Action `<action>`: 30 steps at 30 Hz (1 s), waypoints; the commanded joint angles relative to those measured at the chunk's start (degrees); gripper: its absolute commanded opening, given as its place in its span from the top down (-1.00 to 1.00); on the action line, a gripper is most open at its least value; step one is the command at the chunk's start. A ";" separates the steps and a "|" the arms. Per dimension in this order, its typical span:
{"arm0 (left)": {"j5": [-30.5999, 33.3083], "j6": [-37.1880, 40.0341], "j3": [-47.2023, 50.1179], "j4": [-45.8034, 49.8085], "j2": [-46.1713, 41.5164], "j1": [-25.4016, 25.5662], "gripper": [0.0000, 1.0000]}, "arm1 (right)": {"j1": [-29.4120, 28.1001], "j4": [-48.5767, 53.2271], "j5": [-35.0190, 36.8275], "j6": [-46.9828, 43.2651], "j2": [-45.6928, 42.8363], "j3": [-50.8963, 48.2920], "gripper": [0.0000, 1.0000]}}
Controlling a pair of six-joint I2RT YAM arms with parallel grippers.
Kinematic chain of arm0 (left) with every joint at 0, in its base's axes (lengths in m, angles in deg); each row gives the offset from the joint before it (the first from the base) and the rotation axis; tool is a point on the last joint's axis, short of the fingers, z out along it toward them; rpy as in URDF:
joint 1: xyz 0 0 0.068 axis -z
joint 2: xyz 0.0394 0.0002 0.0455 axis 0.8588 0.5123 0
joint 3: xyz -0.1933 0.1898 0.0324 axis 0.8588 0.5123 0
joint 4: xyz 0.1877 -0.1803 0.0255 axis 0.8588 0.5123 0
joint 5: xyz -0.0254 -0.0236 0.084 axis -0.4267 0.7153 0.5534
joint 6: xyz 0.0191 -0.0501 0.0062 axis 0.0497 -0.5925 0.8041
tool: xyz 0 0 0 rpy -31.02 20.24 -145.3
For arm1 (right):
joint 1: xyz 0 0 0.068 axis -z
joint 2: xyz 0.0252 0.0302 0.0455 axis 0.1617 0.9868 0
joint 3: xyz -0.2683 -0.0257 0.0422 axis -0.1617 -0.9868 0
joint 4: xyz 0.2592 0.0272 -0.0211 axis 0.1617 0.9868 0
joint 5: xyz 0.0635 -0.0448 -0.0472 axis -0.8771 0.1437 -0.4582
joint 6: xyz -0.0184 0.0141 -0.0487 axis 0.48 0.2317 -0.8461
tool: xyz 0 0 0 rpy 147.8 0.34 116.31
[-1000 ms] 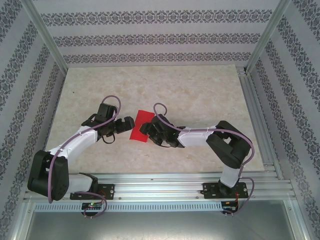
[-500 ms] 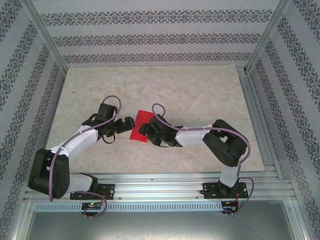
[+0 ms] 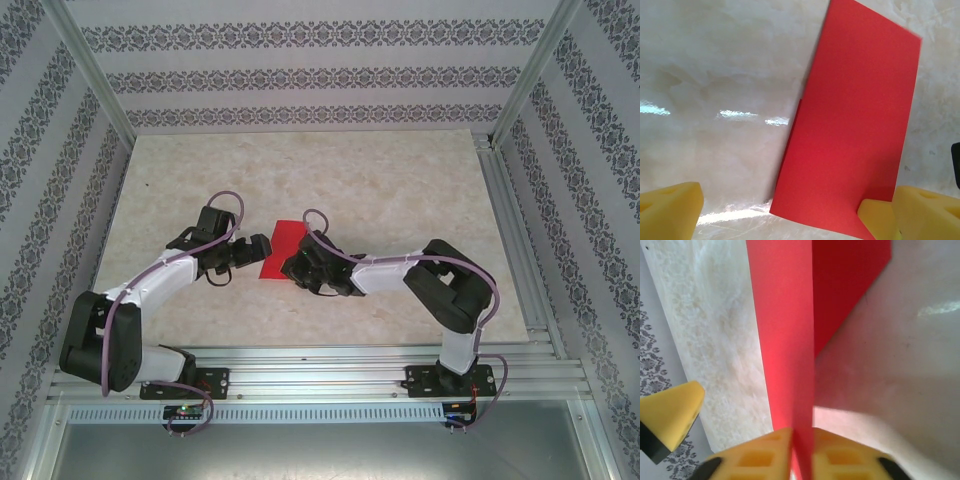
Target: Fold a paper plane with a square sheet of paper (pick it up from the middle)
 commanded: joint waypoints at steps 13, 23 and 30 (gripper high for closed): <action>-14.58 0.70 -2.25 -14.94 8.66 4.75 -0.03 | 8.15 20.11 -8.88 -23.05 -8.26 -2.35 1.00; -12.67 -0.61 -4.83 -17.99 13.29 7.50 0.20 | 10.00 20.74 -13.01 -27.42 -4.09 2.90 0.88; -11.08 -0.15 -5.05 -18.86 16.58 7.56 0.36 | 10.45 17.10 -12.70 -24.71 -3.43 2.28 0.62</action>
